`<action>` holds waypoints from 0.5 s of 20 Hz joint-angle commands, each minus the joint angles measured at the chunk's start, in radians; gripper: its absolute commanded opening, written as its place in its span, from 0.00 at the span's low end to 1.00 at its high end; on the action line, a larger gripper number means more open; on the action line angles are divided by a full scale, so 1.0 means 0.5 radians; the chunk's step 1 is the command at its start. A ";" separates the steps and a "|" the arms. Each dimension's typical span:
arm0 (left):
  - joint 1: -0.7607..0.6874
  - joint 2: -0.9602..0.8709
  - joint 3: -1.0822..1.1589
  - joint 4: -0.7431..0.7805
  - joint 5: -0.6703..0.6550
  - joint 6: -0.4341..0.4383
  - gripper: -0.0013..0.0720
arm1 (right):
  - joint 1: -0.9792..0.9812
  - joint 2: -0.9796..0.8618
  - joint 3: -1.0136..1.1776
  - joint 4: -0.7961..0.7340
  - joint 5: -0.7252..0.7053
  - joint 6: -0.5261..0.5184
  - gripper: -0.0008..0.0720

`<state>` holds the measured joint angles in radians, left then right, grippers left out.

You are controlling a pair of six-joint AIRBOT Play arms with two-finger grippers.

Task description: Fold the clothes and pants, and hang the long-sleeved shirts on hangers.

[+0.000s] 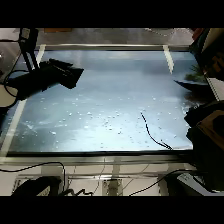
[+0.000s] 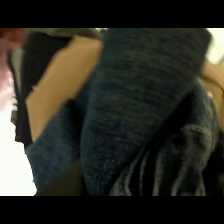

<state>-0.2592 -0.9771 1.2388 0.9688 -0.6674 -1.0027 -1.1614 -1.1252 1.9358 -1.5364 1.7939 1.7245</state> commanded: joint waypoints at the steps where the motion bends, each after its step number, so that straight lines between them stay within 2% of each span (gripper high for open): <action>1: 0.002 0.001 0.002 0.000 -0.002 0.000 0.69 | -0.112 0.002 -0.043 -0.076 0.036 0.025 0.54; 2: 0.002 0.001 0.002 0.000 -0.001 -0.001 0.69 | -0.112 0.002 -0.043 -0.076 0.005 0.026 0.78; 3: 0.002 0.001 0.002 0.000 -0.001 0.000 0.69 | -0.112 0.002 -0.043 -0.076 -0.024 0.025 0.97; 10: 0.002 0.001 0.002 0.000 -0.001 0.000 0.69 | -0.111 0.002 -0.043 -0.023 -0.077 0.027 0.96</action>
<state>-0.2592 -0.9771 1.2388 0.9688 -0.6682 -1.0027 -1.2148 -1.1248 1.9152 -1.5620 1.7653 1.7367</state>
